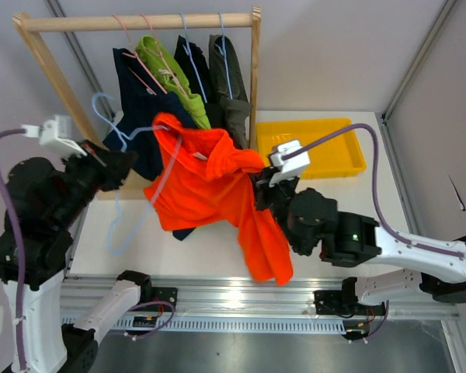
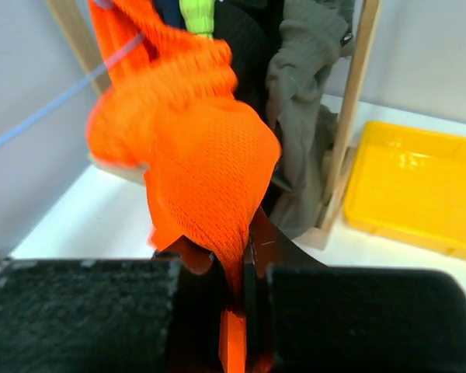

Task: Remove the shorts from the hanger

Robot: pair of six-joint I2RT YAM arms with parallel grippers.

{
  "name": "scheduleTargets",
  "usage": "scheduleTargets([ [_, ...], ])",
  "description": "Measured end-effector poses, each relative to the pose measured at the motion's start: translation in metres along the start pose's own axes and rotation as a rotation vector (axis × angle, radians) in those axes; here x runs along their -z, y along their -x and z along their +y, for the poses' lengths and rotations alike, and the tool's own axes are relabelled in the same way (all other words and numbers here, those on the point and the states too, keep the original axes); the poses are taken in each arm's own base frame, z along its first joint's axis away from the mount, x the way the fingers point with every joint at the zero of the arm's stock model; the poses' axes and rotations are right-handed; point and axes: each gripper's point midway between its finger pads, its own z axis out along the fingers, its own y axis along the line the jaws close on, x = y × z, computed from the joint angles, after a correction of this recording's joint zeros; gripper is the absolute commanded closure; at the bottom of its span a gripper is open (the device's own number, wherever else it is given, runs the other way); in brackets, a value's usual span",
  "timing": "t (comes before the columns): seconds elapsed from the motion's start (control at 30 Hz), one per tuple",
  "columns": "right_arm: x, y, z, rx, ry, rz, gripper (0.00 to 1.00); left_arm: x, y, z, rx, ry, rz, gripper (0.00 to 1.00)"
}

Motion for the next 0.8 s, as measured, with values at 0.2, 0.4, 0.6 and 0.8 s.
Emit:
scheduleTargets([
  [0.2,-0.027,-0.038,0.014,0.108,-0.007,0.065,1.00,-0.001,-0.099,-0.022,0.174,-0.225,0.298,1.00],
  [0.4,-0.033,-0.057,0.020,0.146,0.006,0.098,1.00,0.028,-0.119,-0.049,0.261,-0.368,0.417,1.00],
  [0.6,-0.048,-0.056,-0.011,0.144,-0.082,0.106,1.00,0.076,-0.074,-0.068,0.239,-0.435,0.326,1.00],
  [0.8,-0.052,-0.034,-0.098,0.135,-0.306,0.095,1.00,0.140,0.009,-0.088,0.175,-0.530,0.024,1.00],
])
